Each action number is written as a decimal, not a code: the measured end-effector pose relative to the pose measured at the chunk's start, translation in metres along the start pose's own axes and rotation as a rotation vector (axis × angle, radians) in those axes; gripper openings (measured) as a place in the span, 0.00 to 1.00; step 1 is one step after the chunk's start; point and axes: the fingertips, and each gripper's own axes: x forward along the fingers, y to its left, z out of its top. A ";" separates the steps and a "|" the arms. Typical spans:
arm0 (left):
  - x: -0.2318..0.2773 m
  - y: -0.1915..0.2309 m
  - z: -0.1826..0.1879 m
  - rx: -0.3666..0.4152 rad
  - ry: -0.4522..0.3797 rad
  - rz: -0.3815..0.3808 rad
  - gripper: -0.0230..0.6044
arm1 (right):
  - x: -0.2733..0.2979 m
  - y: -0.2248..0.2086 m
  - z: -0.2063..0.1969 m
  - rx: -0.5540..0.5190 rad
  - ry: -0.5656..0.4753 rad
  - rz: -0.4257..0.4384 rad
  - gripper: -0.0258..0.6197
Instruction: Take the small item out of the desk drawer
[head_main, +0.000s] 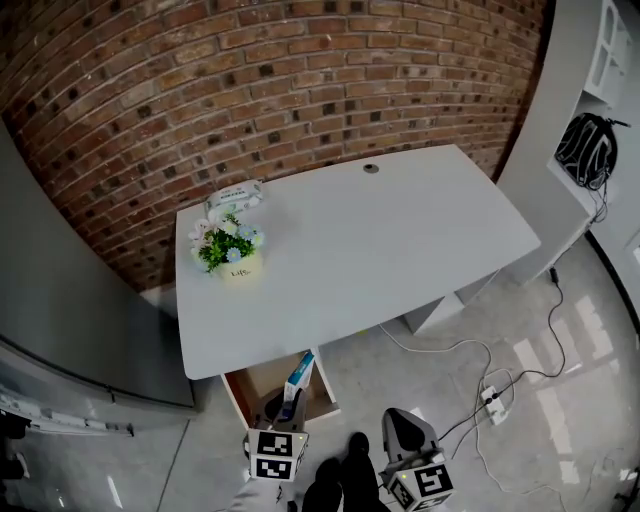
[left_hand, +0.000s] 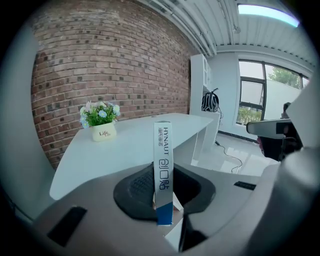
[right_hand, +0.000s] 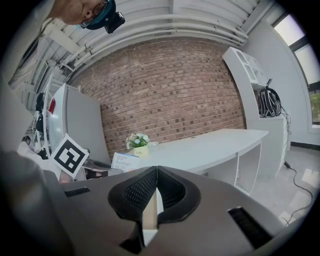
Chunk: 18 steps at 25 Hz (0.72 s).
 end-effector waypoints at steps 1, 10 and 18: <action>-0.006 0.000 0.005 0.003 -0.012 0.000 0.16 | -0.002 0.002 0.003 -0.004 -0.006 0.001 0.08; -0.064 -0.001 0.040 0.008 -0.133 -0.010 0.16 | -0.020 0.020 0.027 -0.027 -0.072 0.004 0.08; -0.107 0.000 0.064 0.025 -0.234 0.000 0.16 | -0.034 0.036 0.049 -0.068 -0.132 -0.001 0.08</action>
